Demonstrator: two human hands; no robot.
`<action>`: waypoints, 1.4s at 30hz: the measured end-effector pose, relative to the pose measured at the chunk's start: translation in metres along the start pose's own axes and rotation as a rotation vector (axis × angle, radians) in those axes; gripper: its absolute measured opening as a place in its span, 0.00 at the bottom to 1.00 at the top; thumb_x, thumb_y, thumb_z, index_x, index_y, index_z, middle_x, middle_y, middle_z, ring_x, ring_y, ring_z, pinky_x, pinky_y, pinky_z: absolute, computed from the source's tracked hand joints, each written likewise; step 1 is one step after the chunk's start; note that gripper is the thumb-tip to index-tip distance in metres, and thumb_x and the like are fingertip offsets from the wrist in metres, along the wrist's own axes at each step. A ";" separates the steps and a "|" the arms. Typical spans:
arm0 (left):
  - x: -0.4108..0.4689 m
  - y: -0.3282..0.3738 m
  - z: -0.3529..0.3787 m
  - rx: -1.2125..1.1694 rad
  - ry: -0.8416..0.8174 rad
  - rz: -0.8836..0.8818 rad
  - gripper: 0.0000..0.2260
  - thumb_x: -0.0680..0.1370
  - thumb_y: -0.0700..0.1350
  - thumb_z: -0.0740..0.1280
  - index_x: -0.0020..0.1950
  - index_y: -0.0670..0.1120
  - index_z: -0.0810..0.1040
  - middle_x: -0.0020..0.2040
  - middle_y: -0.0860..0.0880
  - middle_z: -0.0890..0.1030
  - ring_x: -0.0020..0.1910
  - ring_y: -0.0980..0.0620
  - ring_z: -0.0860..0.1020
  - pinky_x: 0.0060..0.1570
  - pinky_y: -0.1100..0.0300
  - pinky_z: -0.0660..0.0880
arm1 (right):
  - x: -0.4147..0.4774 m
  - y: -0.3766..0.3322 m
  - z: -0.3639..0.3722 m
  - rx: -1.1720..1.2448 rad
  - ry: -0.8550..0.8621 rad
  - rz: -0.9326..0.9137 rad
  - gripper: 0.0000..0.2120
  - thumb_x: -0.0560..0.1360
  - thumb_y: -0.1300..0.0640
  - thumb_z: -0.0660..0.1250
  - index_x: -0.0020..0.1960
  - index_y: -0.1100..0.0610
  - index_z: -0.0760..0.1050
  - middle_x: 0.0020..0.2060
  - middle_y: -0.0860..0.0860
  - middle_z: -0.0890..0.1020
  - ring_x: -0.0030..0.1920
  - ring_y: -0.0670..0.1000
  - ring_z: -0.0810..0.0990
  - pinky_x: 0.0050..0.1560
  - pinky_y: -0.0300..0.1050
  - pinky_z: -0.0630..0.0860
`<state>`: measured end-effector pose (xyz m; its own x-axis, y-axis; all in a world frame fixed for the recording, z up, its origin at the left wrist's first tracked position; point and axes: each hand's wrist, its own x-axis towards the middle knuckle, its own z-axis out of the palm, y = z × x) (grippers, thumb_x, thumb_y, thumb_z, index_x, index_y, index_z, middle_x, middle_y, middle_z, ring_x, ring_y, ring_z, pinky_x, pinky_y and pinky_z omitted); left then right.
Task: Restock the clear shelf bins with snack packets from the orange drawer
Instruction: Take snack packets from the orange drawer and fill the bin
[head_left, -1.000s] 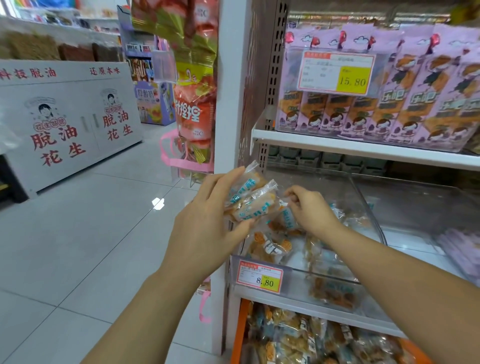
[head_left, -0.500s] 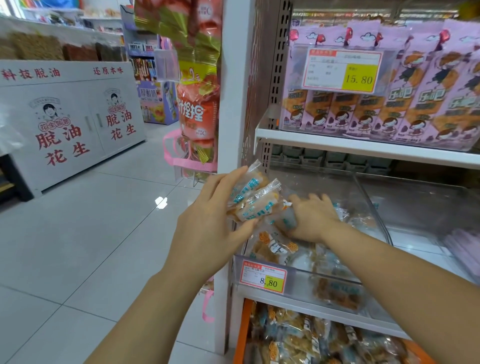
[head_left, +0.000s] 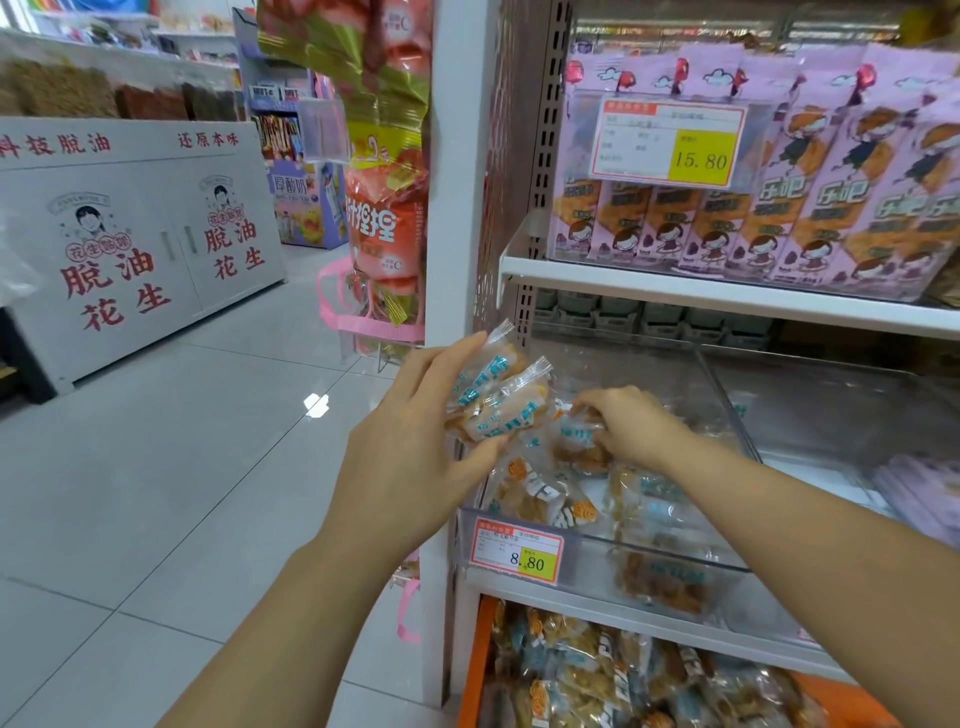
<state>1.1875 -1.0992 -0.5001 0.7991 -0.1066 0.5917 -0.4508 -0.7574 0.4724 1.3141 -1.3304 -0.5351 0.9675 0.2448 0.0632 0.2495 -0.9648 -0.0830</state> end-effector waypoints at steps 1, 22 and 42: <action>0.000 0.000 0.000 -0.001 0.000 -0.001 0.34 0.71 0.52 0.73 0.73 0.58 0.62 0.62 0.60 0.70 0.51 0.67 0.65 0.40 0.74 0.66 | 0.000 0.000 0.001 -0.025 -0.038 -0.008 0.23 0.73 0.68 0.64 0.62 0.46 0.74 0.59 0.51 0.79 0.57 0.56 0.78 0.56 0.47 0.75; 0.000 -0.001 -0.001 -0.011 0.000 0.006 0.33 0.71 0.52 0.73 0.73 0.58 0.62 0.63 0.60 0.69 0.52 0.68 0.65 0.39 0.74 0.65 | -0.032 -0.041 -0.017 0.185 0.008 -0.007 0.10 0.77 0.49 0.63 0.48 0.51 0.81 0.41 0.51 0.83 0.42 0.52 0.79 0.42 0.42 0.73; -0.001 -0.002 -0.001 -0.023 0.006 0.004 0.34 0.71 0.51 0.74 0.73 0.59 0.62 0.62 0.61 0.69 0.52 0.68 0.65 0.41 0.72 0.67 | -0.031 -0.074 0.007 0.098 -0.504 0.069 0.27 0.74 0.42 0.65 0.66 0.58 0.71 0.61 0.54 0.76 0.58 0.53 0.77 0.54 0.44 0.73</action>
<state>1.1870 -1.0967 -0.5010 0.7952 -0.1055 0.5971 -0.4629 -0.7418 0.4853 1.2661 -1.2655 -0.5374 0.8752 0.2197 -0.4310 0.1635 -0.9728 -0.1638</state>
